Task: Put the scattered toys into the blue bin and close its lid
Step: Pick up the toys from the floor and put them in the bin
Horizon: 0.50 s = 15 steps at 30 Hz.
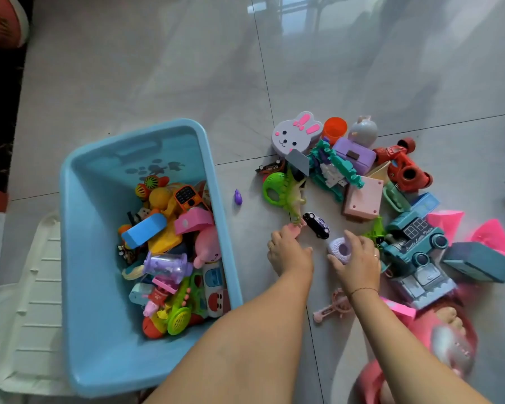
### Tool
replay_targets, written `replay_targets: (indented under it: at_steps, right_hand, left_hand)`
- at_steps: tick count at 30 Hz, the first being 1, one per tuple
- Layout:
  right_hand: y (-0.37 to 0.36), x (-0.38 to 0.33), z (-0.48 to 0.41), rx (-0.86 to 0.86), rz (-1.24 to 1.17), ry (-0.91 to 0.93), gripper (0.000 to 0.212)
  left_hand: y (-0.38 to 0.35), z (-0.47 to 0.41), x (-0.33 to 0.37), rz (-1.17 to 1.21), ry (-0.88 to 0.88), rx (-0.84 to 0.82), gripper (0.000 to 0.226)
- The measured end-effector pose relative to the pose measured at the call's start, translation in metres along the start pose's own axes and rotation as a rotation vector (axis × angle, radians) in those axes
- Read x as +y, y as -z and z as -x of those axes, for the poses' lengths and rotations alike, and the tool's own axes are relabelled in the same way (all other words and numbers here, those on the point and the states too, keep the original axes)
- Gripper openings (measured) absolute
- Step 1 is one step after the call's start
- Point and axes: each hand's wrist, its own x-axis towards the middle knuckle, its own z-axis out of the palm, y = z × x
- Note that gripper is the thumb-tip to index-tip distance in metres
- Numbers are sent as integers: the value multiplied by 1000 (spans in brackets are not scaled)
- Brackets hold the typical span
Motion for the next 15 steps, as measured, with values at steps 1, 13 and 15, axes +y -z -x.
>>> replay_targets:
  at_steps: [1, 13, 15]
  right_hand:
    - [-1, 0, -2, 2, -4, -1, 64]
    - [-9, 1, -3, 42, -75, -25, 60]
    - [-8, -2, -1, 65, -120, -29, 59]
  left_hand:
    - [0, -7, 1, -24, -8, 10, 60]
    - [7, -44, 8, -131, -85, -40, 35]
    - [8, -38, 9, -82, -31, -56, 34]
